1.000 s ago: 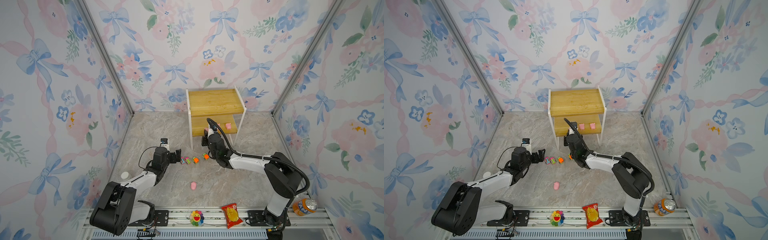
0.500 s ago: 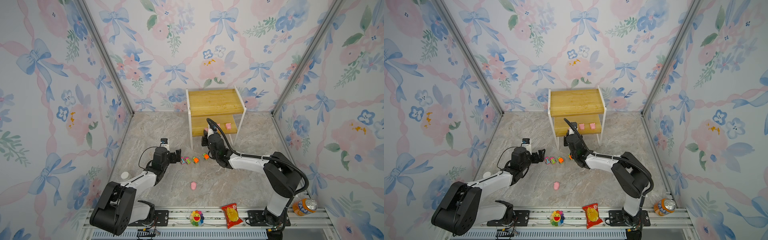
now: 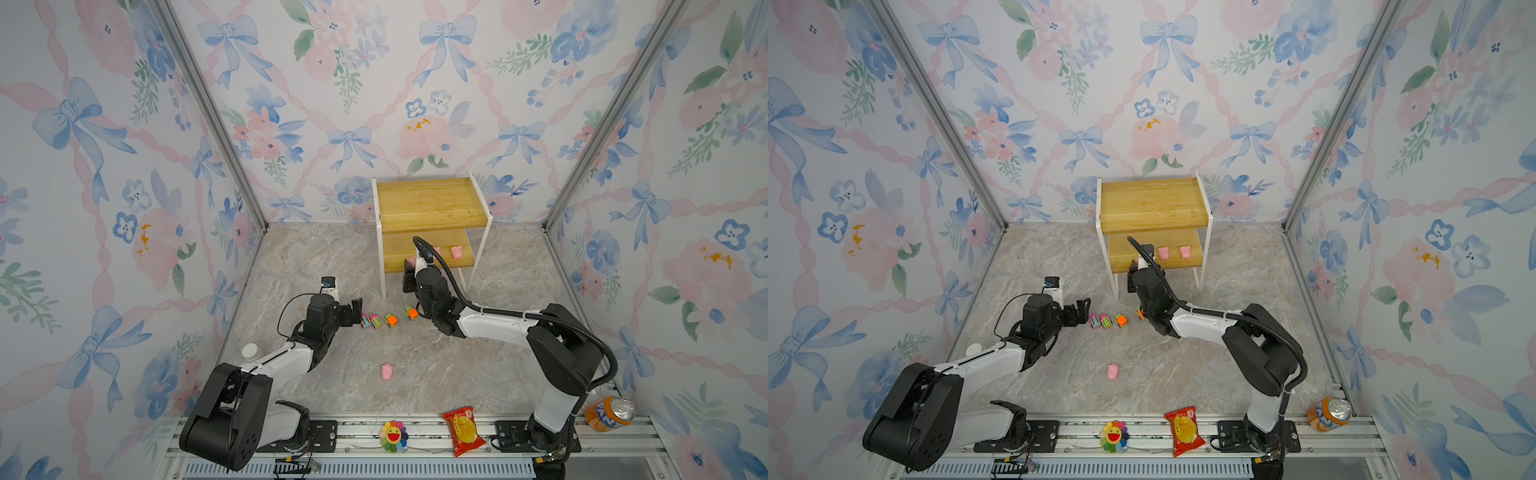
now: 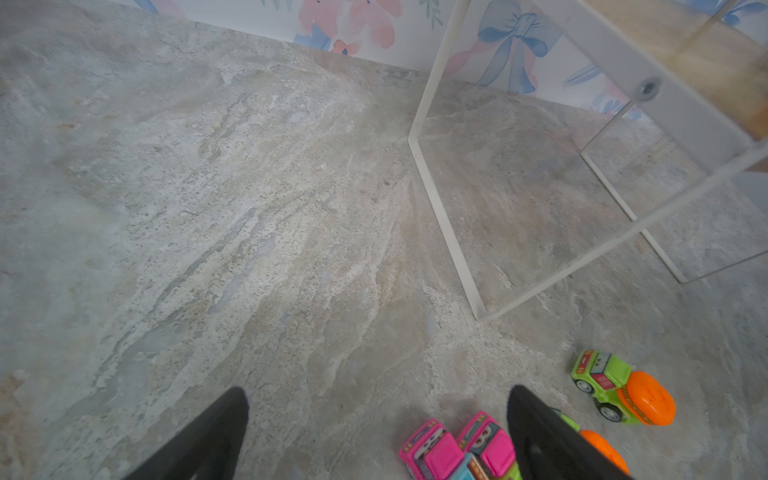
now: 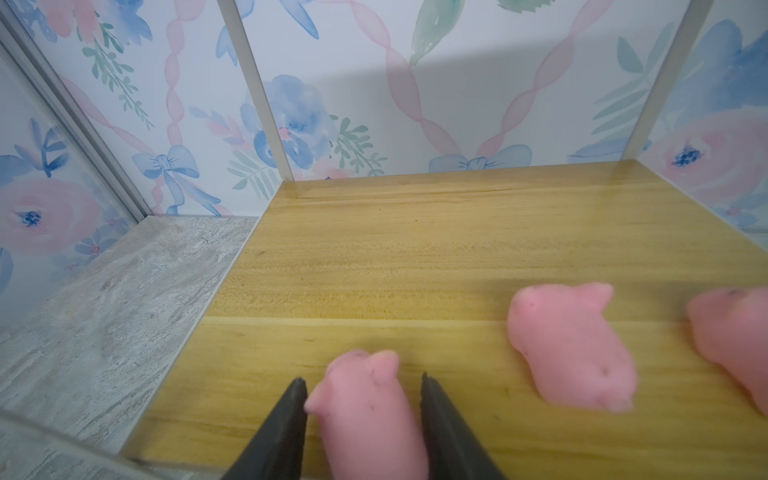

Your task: Place and organize the plastic toys onto the shelf

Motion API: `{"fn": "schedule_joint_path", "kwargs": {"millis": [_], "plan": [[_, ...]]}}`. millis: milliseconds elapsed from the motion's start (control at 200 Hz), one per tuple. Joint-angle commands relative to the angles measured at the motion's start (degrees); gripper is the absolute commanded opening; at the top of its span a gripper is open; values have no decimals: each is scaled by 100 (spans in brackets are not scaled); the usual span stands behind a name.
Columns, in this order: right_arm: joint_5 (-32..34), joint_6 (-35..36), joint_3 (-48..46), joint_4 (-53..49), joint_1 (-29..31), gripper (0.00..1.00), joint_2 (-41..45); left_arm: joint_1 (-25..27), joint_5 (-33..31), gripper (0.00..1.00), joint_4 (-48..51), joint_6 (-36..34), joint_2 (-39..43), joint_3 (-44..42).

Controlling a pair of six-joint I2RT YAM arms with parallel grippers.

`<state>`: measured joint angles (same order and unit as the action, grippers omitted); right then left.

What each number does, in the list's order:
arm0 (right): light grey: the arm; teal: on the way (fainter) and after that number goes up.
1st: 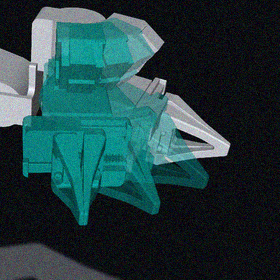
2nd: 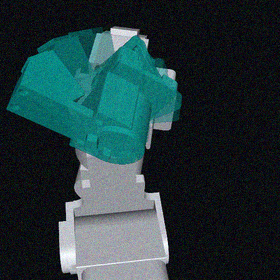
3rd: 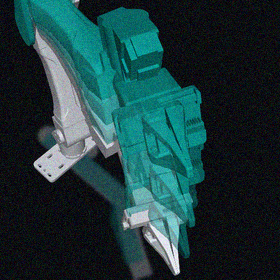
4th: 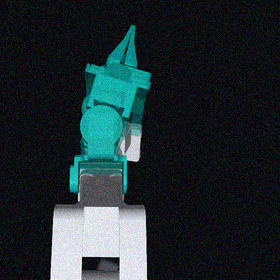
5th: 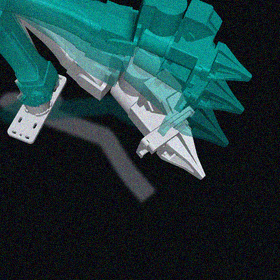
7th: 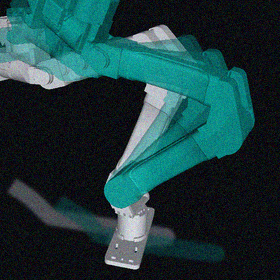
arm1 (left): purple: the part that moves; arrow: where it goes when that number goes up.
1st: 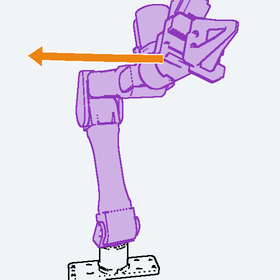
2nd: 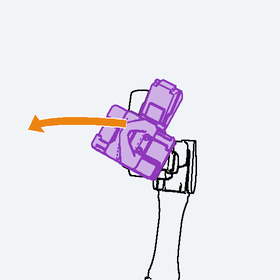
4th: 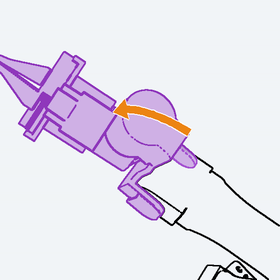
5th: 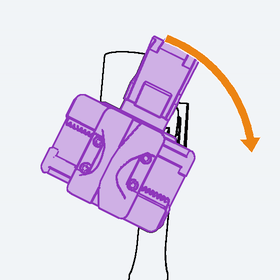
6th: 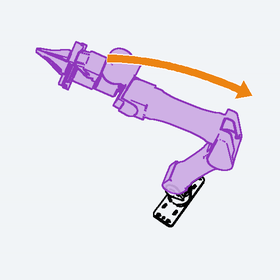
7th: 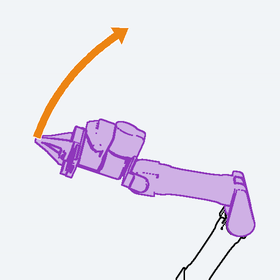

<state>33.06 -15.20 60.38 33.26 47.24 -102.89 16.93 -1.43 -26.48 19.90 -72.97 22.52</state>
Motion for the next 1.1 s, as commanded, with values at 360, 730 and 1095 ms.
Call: {"fn": "schedule_joint_path", "kwargs": {"millis": [360,730,1095], "plan": [[-80,-17,-342,-206,-18,57,470,31,72,98,3,-109,-4,94],[-412,35,-813,-720,98,61,1173,34,72,98,10,-105,23,86],[-1661,543,-2096,-2159,170,61,3225,34,69,98,9,-118,71,46]]}}
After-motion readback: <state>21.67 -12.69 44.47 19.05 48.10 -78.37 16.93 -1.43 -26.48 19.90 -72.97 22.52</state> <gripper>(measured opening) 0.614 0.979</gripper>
